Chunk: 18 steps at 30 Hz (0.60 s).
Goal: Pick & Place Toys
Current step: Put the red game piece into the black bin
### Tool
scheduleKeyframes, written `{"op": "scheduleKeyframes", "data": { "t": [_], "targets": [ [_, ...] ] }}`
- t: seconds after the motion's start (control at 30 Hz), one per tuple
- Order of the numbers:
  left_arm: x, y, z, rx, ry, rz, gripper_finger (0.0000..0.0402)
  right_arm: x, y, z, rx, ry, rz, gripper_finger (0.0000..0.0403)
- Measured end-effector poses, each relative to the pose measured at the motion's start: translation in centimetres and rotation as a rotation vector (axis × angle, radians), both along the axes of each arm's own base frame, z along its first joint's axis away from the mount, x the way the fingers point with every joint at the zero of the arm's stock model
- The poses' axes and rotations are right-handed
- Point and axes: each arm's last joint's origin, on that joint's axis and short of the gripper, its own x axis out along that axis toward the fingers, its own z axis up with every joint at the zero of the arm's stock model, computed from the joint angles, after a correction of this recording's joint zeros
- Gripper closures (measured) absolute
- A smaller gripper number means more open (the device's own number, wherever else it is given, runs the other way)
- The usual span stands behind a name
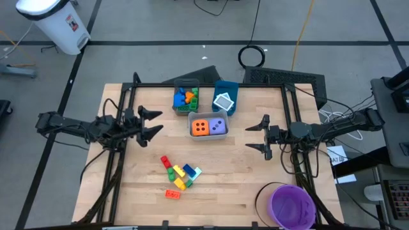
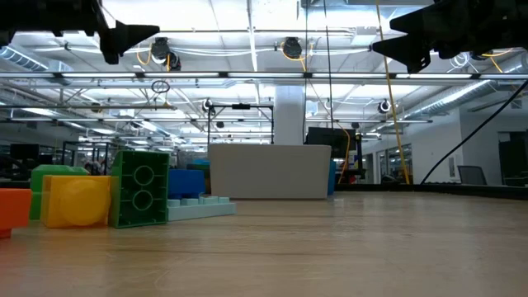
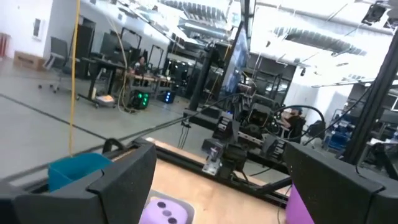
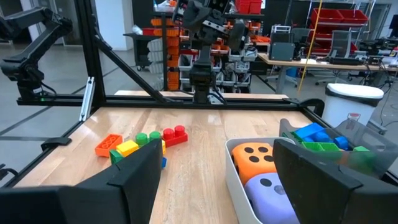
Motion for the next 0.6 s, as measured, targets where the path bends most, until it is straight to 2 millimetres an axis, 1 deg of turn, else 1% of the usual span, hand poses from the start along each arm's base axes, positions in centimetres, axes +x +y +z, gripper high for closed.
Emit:
{"op": "scheduleKeyframes", "data": {
  "t": [0.27, 0.37, 0.5, 0.6],
  "targets": [
    [0.0, 0.0, 0.1, -0.019, -0.01, -0.004, 0.0041, 0.0, 0.0, 0.0, -0.003, 0.001, -0.001, 0.0124],
    [0.1, 0.0, -0.2, -0.054, 0.002, -0.018, 0.0041, 0.0, 0.0, 0.0, -0.009, 0.002, -0.001, 0.0124],
    [0.5, -0.4, -0.4, -0.043, 0.026, -0.132, 0.0041, 0.0, 0.0, 0.0, -0.008, 0.002, -0.002, 0.0124],
    [1.0, -0.8, -0.8, -0.079, 0.053, -0.266, 0.0041, 0.0, 0.0, 0.0, -0.008, 0.002, -0.001, 0.0124]
  ]
}}
